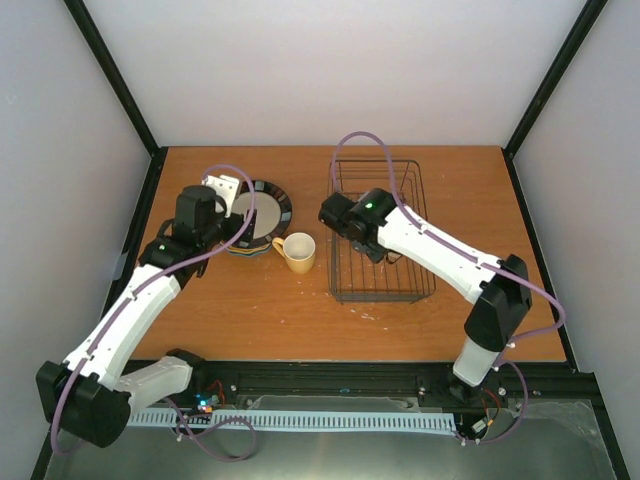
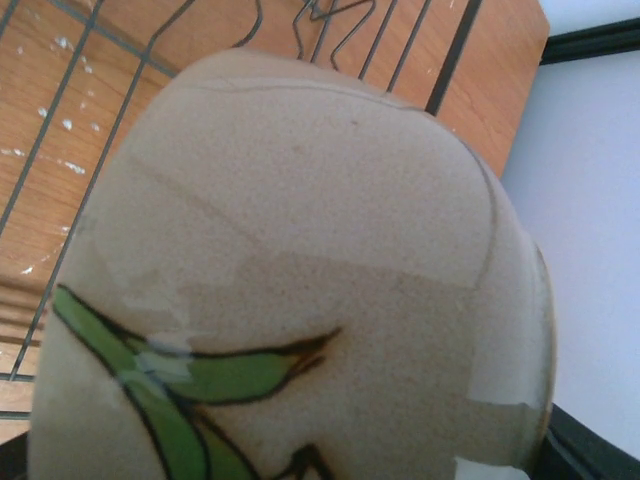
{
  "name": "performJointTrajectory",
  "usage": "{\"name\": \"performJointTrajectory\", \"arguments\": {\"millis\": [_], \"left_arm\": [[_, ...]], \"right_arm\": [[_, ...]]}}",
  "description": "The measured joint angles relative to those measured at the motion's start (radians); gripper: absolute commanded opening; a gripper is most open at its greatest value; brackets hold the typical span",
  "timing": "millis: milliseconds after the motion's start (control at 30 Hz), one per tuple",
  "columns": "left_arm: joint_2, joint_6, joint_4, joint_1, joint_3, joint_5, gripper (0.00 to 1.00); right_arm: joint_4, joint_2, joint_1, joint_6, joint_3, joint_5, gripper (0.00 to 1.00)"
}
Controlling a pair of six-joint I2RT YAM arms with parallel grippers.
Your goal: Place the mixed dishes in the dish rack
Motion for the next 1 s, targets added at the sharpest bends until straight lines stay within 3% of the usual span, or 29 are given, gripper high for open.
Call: {"name": "performJointTrajectory", "arguments": {"millis": [600, 1000], "left_arm": [[-0.222, -0.064, 0.016, 0.000, -0.224, -0.014, 1.00], [-0.182, -0.039, 0.059, 0.000, -0.249, -0.023, 1.00]], "right_arm": [[-0.016, 0.262, 0.022, 0.185, -0.108, -0.007, 0.03], [0.055, 0.345, -0.065, 0.210, -0.138, -0.008, 0.03]]}}
